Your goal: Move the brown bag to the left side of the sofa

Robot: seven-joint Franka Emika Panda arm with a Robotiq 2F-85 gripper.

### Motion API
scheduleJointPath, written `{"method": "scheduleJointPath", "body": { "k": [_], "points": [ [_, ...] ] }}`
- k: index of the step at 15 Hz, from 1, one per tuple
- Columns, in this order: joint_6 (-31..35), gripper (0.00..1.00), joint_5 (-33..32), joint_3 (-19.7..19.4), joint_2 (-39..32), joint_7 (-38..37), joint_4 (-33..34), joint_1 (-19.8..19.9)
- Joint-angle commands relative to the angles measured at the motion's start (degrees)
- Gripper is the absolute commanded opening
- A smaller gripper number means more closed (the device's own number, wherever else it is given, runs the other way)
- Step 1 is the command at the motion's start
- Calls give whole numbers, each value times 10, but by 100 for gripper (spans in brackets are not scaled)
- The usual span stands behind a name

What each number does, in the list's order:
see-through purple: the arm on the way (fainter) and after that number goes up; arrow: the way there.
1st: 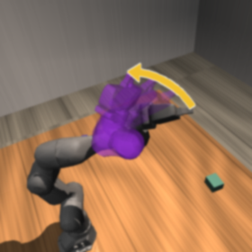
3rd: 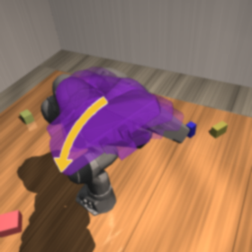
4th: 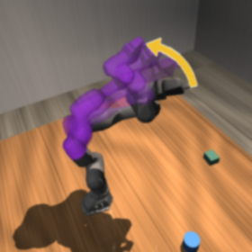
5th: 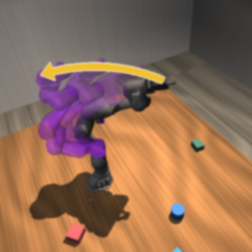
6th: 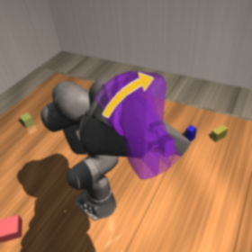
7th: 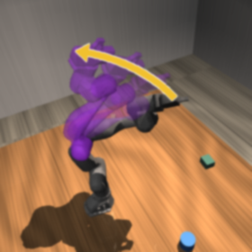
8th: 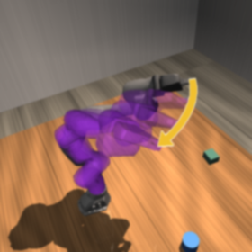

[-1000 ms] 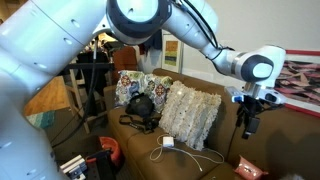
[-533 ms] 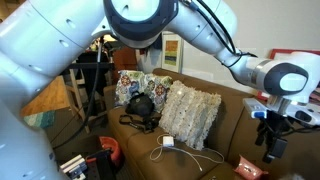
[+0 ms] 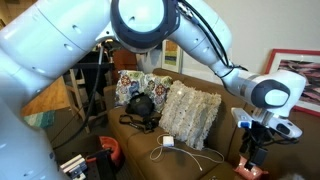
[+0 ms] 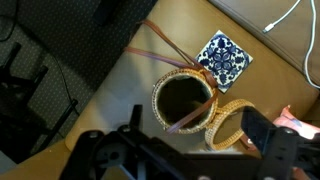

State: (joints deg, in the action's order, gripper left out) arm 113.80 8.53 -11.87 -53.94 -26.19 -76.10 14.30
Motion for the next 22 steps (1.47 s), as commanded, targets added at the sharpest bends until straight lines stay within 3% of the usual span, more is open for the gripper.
{"method": "scheduleJointPath", "body": {
  "k": [1, 11, 16, 22],
  "points": [
    [17, 100, 8, 6, -17, 4, -27, -6],
    [55, 100, 34, 31, -27, 24, -99, -16],
    [29, 100, 31, 44, -49, 15, -39, -40],
    [-21, 100, 21, 41, -73, -6, 94, -60]
  ]
}}
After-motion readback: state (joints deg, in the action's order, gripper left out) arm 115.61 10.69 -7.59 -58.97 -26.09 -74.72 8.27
